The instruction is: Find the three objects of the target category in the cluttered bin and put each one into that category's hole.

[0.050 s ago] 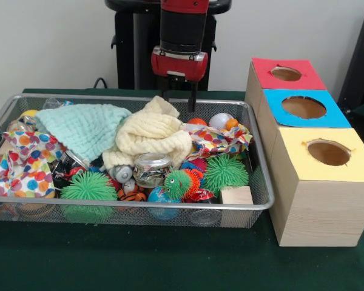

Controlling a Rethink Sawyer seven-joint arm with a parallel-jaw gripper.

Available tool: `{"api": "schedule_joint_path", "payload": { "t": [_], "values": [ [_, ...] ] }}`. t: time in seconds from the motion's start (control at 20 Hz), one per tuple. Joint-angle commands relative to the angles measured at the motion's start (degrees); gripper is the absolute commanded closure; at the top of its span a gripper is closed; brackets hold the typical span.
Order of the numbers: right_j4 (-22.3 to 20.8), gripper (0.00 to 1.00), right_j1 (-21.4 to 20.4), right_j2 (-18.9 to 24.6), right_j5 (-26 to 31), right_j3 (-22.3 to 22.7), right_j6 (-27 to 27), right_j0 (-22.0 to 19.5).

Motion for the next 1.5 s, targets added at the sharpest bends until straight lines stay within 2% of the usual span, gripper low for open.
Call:
{"api": "schedule_joint_path", "payload": {
  "t": [0.05,0.25,0.5,0.55,0.8,1.1,1.5],
  "values": [
    [-0.3,0.00,0.3,-3.2,11.2,-8.6,2.1,-1.0],
    [-4.6,0.00,1.0,-3.5,14.7,-12.7,-2.6,-4.2],
    [-9.9,0.00,-0.2,-2.5,17.3,-14.8,-4.8,-6.6],
    [-10.8,0.00,-0.2,-1.1,18.4,-15.0,-5.5,-8.1],
    [-14.4,0.00,2.3,2.9,20.0,-16.5,-6.1,-14.1],
    [-16.9,0.00,6.2,4.8,22.4,-19.3,-5.8,-17.9],
    [-20.1,0.00,8.5,2.6,23.2,-22.8,-3.7,-16.8]
  ]
}}
